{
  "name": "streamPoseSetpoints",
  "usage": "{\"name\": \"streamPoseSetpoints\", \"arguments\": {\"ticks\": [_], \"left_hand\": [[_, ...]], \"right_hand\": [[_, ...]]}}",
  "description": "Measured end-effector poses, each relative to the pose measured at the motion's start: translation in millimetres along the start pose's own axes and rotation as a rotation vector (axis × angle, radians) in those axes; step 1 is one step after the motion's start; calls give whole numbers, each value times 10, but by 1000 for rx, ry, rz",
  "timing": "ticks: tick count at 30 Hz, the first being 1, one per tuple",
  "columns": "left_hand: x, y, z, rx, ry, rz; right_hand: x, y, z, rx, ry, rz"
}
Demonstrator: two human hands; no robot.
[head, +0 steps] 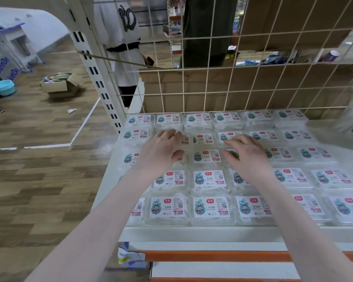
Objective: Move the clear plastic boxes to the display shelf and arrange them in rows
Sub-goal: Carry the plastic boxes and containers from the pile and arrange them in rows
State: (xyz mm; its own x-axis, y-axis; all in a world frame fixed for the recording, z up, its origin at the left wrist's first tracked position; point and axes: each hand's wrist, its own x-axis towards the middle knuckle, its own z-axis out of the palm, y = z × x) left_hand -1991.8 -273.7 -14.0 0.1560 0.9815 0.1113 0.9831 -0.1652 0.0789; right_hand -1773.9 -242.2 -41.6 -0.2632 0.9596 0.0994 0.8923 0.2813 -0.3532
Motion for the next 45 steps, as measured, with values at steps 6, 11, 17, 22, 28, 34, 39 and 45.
{"name": "streamPoseSetpoints", "arguments": {"ticks": [6, 11, 17, 22, 28, 34, 39, 45], "left_hand": [[50, -71, 23, -20, 23, -73], [79, -120, 52, -7, 35, -125], [100, -99, 52, -23, 66, -172], [78, -105, 59, -23, 76, -182], [90, -143, 86, -28, 98, -176], [130, -326, 94, -50, 81, -130], [141, -440, 111, -55, 61, -70], [147, -504, 107, -84, 41, 23]], "right_hand": [[12, 25, 5, 5, -14, -4], [16, 40, 18, -3, -13, -11], [17, 54, 30, -18, 5, -32], [11, 49, 30, -24, 10, -39], [20, 2, -17, -51, 3, -29], [-60, -40, -107, -108, 19, 90], [-243, -115, -75, -134, 137, 151], [-470, -260, -41, -142, 235, 342]]}}
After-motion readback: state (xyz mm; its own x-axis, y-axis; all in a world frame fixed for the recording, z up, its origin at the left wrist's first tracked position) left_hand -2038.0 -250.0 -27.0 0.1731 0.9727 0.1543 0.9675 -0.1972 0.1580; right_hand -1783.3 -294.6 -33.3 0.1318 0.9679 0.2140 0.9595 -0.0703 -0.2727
